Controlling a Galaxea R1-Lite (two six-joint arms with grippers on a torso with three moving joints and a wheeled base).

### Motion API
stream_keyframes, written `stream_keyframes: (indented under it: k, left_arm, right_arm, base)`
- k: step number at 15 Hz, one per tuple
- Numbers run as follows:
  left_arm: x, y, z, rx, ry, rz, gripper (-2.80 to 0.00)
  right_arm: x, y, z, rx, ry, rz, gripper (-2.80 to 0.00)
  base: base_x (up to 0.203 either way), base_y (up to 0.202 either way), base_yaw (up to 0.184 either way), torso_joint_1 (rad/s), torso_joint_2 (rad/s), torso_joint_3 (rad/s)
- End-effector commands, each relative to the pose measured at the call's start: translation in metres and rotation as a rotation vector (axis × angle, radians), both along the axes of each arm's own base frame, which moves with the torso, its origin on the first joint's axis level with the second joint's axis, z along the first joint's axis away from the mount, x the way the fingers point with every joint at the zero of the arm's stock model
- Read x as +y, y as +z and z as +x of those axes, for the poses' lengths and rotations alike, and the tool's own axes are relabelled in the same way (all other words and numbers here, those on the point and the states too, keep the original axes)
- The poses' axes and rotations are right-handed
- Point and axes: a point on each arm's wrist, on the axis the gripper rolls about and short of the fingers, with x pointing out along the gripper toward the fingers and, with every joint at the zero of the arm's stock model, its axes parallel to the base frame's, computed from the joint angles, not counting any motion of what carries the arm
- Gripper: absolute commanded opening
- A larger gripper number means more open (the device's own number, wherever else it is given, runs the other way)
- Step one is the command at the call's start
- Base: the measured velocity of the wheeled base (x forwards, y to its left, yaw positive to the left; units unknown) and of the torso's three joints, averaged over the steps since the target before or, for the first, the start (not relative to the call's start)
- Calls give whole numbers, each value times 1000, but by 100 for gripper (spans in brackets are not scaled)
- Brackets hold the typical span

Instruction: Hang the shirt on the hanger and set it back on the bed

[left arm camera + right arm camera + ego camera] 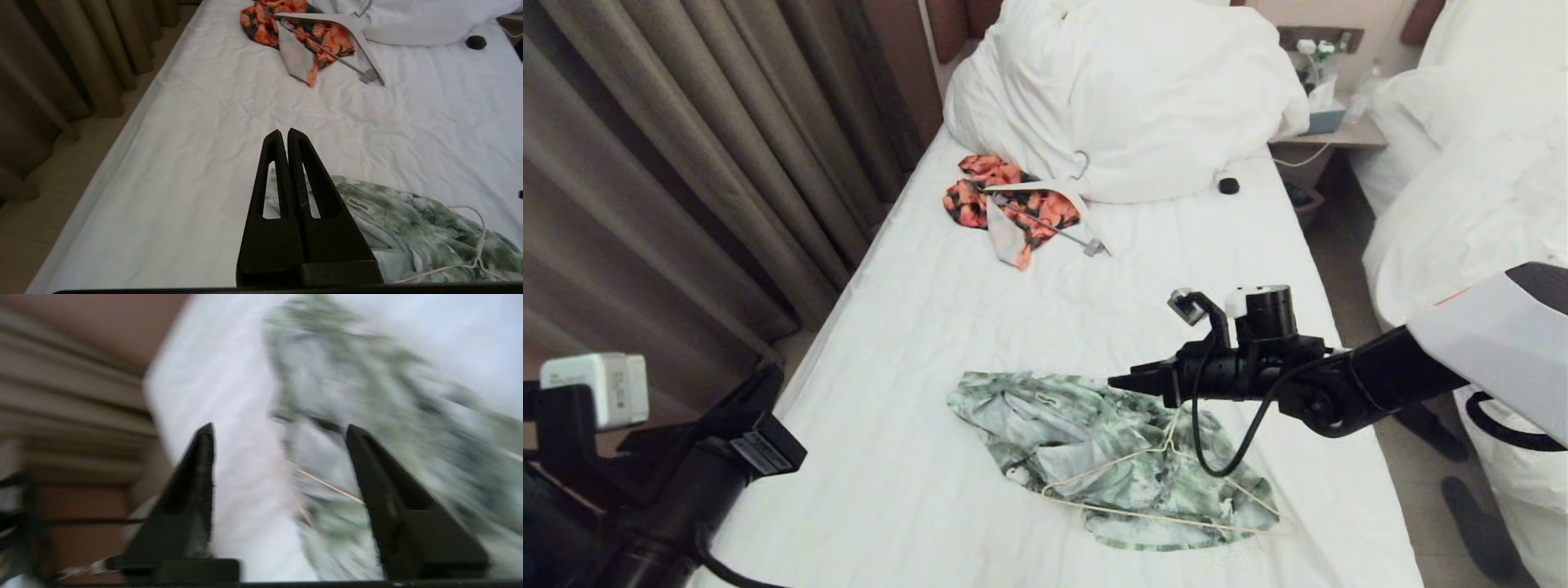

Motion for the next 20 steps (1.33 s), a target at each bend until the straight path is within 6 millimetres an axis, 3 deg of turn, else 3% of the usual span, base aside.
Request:
stream_keyframes:
  k: [1,3,4,9,12,16,20]
  left_arm:
    - [-1,2,-2,-12,-5,-6,-280]
    - [0,5,-4,-28,-8,-8,-280]
    - [0,5,-4,-29,-10,-4,-280]
    - [1,2,-5,-14,-6,23,-280]
    - [3,1,-8,16,2,73,-280]
    - [24,14,-24,-24,197,107,-280]
    - [47,21,-54,-19,411,137,-280]
  right_arm:
    - [-13,11,-10,-15,-40,-8,0]
    - [-24,11,-21,-14,-59,-34,0]
    - [-28,10,-28,-25,-61,-61,-280]
    - [-48,22,-68,-47,-212,-144,-280]
    - [-69,49,-107,-163,-377,-154,-280]
    - [-100,100,-192,-322,-455,-84,-280]
    - [-134,118,-277,-365,-522,-67,-280]
  base:
    - [0,0,0,0,0,0]
    - [0,0,0,0,0,0]
    - [0,0,0,0,0,0]
    - [0,0,0,0,0,0]
    - [0,0,0,0,0,0]
    - [0,0,0,0,0,0]
    - [0,0,0,0,0,0]
